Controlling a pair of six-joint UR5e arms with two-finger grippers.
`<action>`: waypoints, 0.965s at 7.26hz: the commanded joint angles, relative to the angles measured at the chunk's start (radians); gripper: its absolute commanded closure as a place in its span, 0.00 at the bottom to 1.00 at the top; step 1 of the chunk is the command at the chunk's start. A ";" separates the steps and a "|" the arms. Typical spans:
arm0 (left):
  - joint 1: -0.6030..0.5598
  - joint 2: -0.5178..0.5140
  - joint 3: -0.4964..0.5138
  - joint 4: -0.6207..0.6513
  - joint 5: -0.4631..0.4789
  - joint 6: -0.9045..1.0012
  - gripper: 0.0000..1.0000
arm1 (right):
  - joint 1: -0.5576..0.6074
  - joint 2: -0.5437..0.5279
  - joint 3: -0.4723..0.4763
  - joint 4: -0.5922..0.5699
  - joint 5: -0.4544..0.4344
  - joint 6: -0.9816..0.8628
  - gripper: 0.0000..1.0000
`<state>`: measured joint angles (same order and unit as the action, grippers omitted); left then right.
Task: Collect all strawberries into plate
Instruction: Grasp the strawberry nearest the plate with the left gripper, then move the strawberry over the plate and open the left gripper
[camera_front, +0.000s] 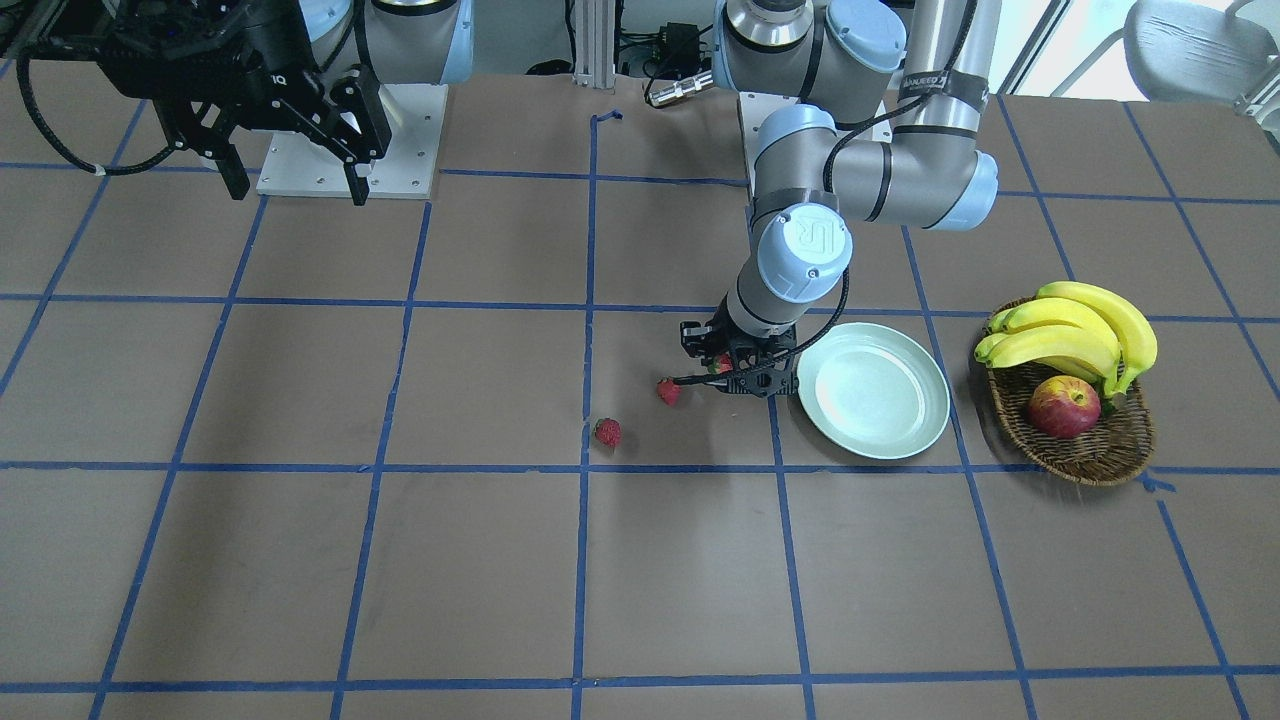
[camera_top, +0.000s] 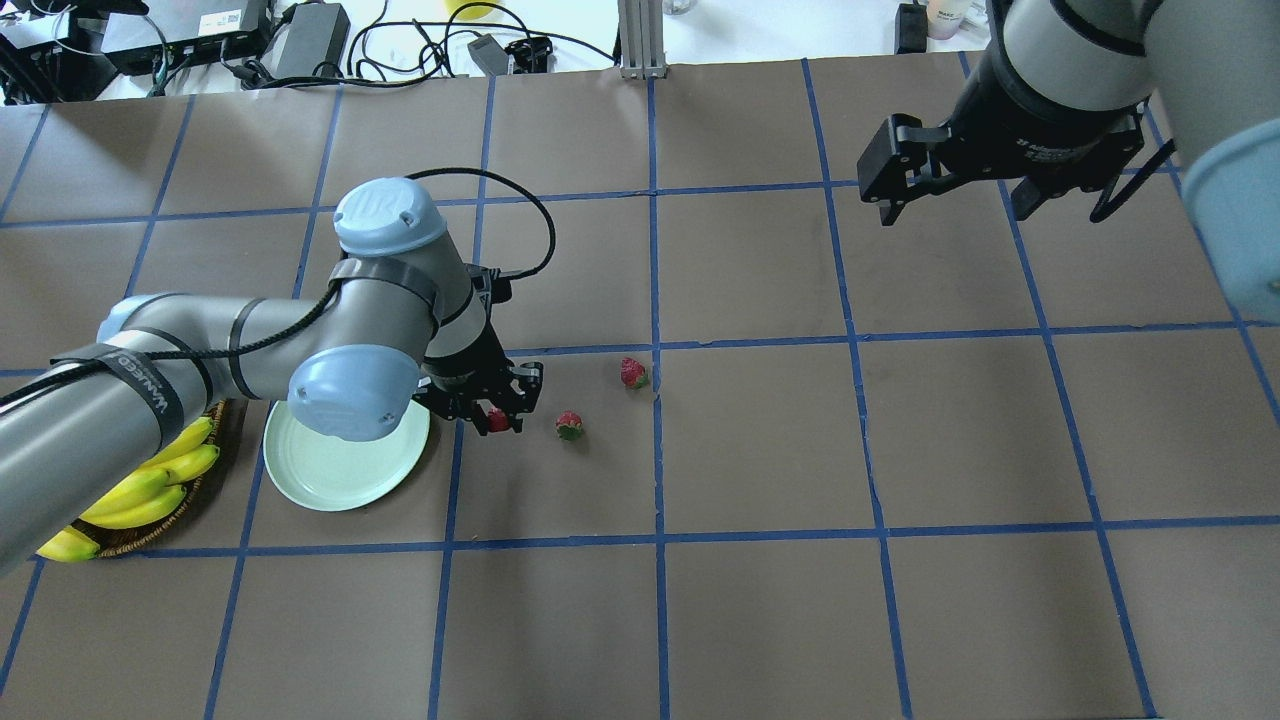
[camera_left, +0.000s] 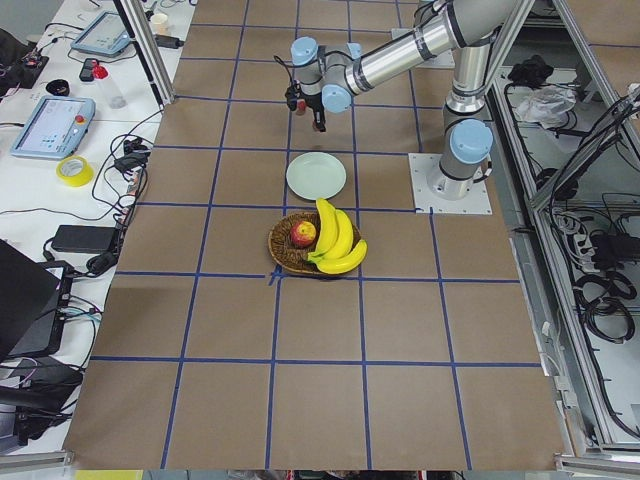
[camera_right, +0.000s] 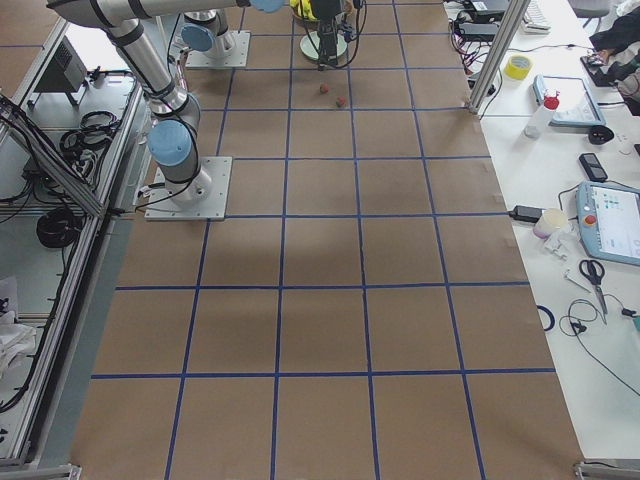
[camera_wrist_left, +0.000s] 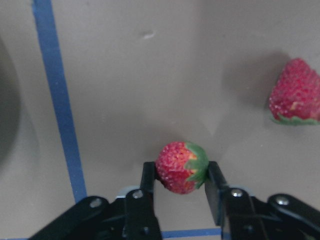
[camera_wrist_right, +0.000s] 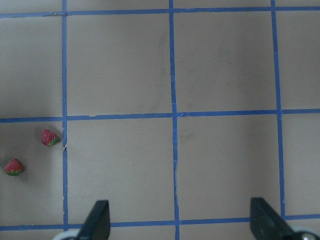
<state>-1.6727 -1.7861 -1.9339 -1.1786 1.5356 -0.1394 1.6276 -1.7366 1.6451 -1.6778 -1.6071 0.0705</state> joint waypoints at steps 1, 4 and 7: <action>0.037 -0.018 0.153 -0.137 0.153 0.004 1.00 | -0.029 0.003 -0.033 -0.003 -0.014 -0.046 0.00; 0.168 -0.093 0.127 -0.118 0.202 0.015 1.00 | -0.137 0.019 -0.056 0.035 0.040 -0.124 0.00; 0.214 -0.163 0.084 -0.067 0.262 0.012 0.94 | -0.126 0.014 -0.074 0.144 0.096 -0.243 0.00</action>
<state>-1.4739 -1.9240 -1.8342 -1.2682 1.7894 -0.1279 1.5001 -1.7212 1.5875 -1.6089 -1.5198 -0.1196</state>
